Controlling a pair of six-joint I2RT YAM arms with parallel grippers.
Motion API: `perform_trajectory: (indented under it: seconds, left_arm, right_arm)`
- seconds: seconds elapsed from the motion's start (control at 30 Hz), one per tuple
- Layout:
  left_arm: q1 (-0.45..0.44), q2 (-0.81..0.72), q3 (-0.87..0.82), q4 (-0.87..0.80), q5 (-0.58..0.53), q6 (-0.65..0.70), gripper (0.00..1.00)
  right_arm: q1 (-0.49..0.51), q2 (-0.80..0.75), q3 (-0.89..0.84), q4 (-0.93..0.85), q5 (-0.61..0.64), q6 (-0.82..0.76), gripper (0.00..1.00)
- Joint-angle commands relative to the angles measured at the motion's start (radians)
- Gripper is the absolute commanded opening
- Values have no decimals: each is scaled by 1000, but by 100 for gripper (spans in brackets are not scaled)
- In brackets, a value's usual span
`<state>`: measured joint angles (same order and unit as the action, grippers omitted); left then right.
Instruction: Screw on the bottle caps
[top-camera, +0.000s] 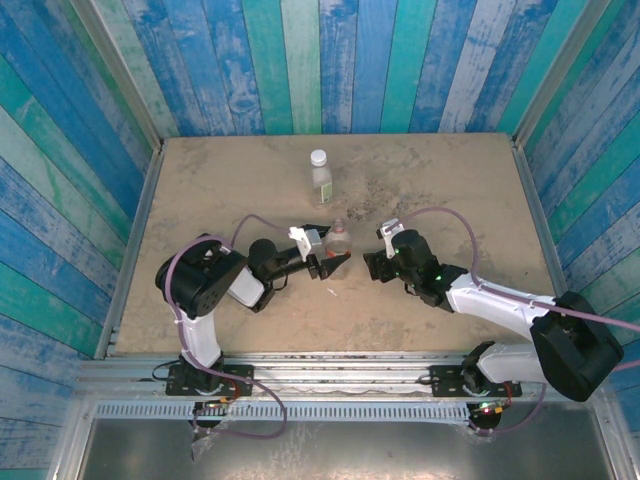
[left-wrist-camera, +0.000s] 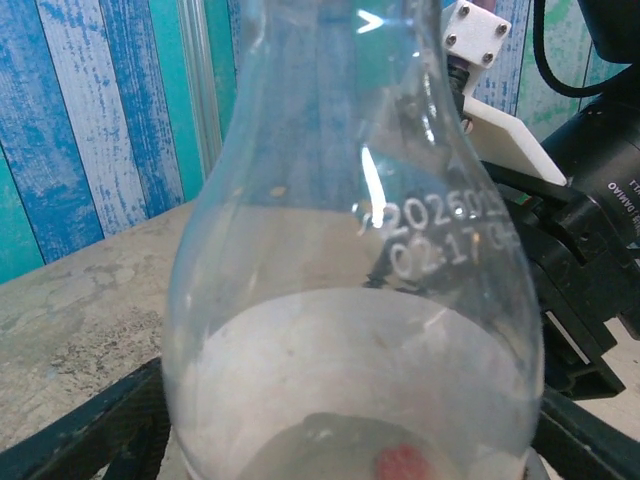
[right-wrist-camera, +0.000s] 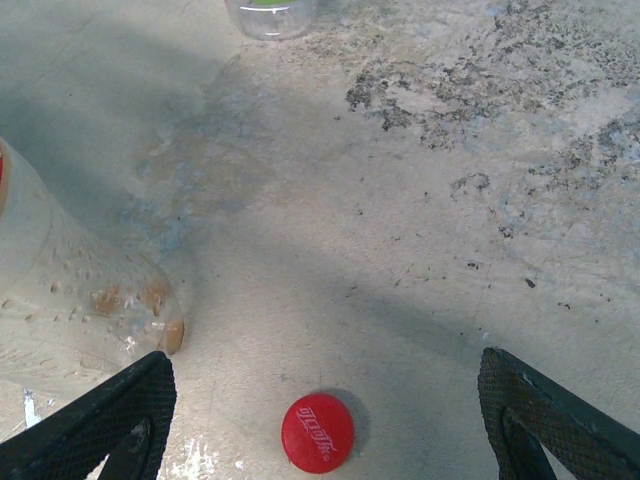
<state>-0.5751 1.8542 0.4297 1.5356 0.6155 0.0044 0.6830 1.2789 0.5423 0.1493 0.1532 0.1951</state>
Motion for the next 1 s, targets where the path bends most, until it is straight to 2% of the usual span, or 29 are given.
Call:
perform_trajectory:
  seconds: [0.0,0.23,0.3,0.33,0.37,0.67,0.8,0.97]
  left_arm:
    - [1,31,21,-5,25,16,77]
    - [0,31,17,8,38,15,64]
    - [0,25,17,8,43,14,59]
    - [-2,22,15,5,45,13,58]
    - [-2,18,14,3,46,11,57]
    - [-8,-41,-46,30,65,-39,58]
    - [-7,-86,-89,-1,67,-37,59]
    - [-9,-106,-105,-16,67,-36,61]
  right_arm:
    - [-7,3,15,-23,-4,10,82]
    - [-7,-32,2,-26,1,18,83]
    - [-7,-49,-3,-27,5,17,89]
    - [-7,-58,-6,-27,12,17,97]
    - [-8,-64,-8,-29,20,21,100]
    - [-29,-80,5,-100,-5,67,100]
    - [-28,-34,52,-195,-43,51,87]
    - [-6,46,104,-260,-15,35,72]
